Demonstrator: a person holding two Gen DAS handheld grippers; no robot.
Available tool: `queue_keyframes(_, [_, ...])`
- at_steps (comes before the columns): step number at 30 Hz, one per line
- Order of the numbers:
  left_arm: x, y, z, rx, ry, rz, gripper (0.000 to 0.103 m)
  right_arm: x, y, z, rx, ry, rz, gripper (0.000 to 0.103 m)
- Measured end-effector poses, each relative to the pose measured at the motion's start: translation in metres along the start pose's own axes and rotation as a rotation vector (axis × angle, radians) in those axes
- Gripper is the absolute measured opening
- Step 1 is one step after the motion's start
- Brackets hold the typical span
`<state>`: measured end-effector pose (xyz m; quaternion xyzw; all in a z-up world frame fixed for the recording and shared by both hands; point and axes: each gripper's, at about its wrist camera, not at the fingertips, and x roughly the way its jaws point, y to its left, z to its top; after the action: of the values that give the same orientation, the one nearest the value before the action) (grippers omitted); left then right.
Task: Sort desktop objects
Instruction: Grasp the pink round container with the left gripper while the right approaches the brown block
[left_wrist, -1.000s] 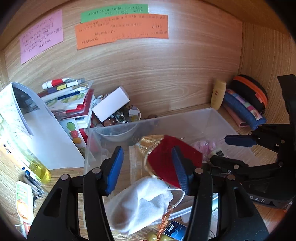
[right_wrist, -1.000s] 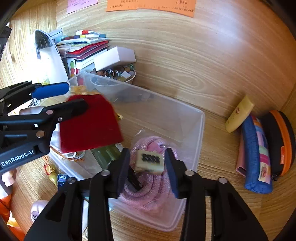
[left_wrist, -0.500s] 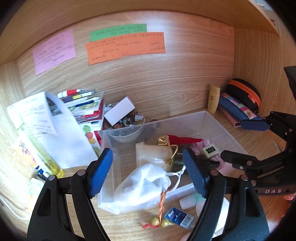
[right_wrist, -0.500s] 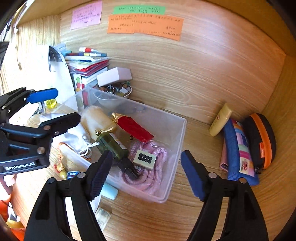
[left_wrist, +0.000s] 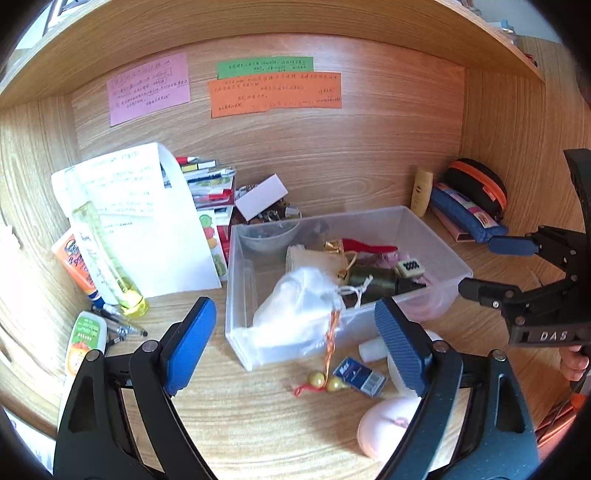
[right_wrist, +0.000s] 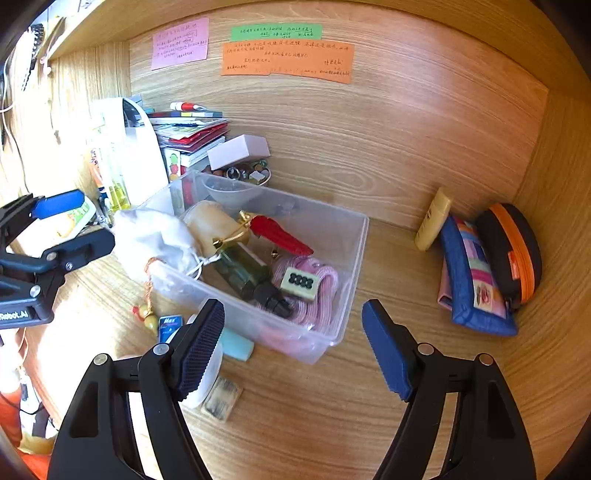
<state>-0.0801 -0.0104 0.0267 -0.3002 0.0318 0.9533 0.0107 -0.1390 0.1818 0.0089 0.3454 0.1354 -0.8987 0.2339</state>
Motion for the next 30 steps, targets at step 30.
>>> queue_keyframes(30, [-0.012,-0.022,-0.105,-0.025,0.242,-0.124,0.088,0.028,0.025,-0.083,-0.051,0.207,0.108,0.074])
